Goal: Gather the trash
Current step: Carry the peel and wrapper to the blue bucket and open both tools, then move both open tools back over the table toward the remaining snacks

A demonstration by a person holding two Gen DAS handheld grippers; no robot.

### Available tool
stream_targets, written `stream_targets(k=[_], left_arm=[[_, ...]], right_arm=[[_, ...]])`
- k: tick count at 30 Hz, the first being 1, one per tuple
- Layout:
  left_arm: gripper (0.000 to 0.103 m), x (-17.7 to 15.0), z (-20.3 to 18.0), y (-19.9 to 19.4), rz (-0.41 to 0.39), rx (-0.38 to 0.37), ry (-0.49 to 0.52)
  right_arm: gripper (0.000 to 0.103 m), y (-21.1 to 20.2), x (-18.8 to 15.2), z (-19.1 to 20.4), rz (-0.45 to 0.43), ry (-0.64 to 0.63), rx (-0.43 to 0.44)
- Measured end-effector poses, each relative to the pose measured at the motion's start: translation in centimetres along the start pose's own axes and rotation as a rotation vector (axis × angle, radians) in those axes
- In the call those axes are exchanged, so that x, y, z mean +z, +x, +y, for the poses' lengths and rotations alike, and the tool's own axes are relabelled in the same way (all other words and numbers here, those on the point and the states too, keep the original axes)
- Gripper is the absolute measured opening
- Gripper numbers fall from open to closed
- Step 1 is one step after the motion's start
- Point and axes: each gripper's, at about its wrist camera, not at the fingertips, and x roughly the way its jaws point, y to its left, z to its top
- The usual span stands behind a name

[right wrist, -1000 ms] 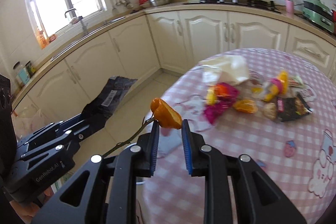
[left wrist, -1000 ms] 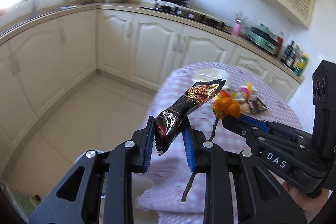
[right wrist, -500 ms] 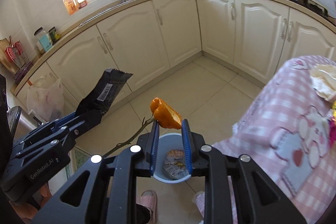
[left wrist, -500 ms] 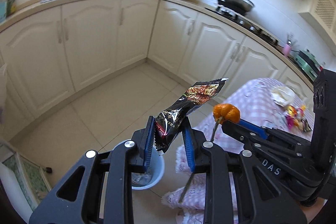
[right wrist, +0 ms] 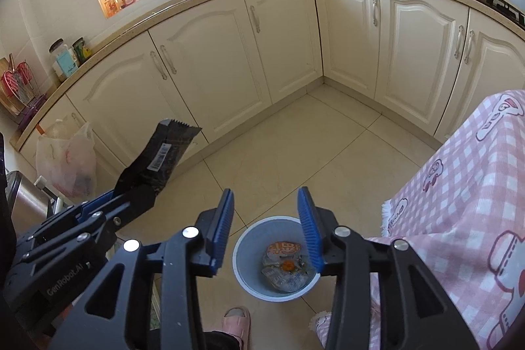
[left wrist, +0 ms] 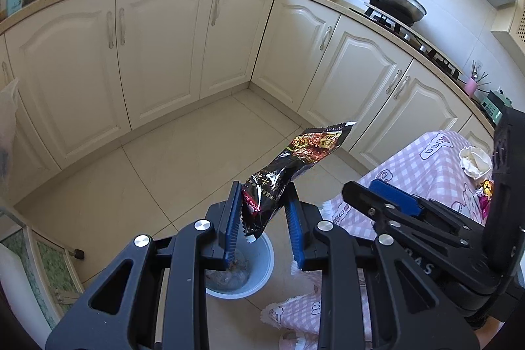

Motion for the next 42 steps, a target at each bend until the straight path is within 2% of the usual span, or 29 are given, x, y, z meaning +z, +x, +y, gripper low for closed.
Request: stream_targets(k=[10, 14, 15, 16, 17, 20, 34, 39, 42], left_arm=[[0.026, 0.7, -0.8, 0.5, 0.000, 0.014, 0.016], [0.031, 1.0, -1.4, 0.0, -0.024, 0.027, 0.016], [0.034, 1.1, -1.5, -0.3, -0.033, 0.026, 0.015], [0.047, 1.3, -1.6, -0.5, -0.042, 0.023, 0.015], [0.064, 1.5, -1.8, -0.8, -0.055, 0.027, 0.014], [0.071, 1.7, -2.5, -1.9, -0.095, 0.038, 0.029], [0.073, 1.3, -7.2, -6.8, -0.148, 0.005, 0.096], [0.074, 0.5, -9.9, -8.4, -0.160, -0.041, 0.134], [0.074, -0.3, -12.8, -9.0, -0.151, -0.083, 0.176]], right_arm=[[0.046, -1.3, -0.2, -1.4, -0.034, 0.022, -0.030], [0.048, -2.4, 0.1, -2.0, -0.066, 0.027, -0.038], [0.048, -2.7, 0.2, -2.1, -0.073, 0.029, -0.041], [0.048, -3.0, 0.3, -2.2, -0.079, 0.030, -0.042], [0.048, -3.3, 0.3, -2.3, -0.086, 0.033, -0.043], [0.049, -4.3, 0.5, -2.7, -0.104, 0.040, -0.047], [0.052, -11.8, -0.6, -4.9, -0.199, 0.067, -0.076], [0.053, -15.6, -1.8, -7.2, -0.247, 0.098, -0.116], [0.053, -17.7, -2.7, -8.9, -0.270, 0.123, -0.142]])
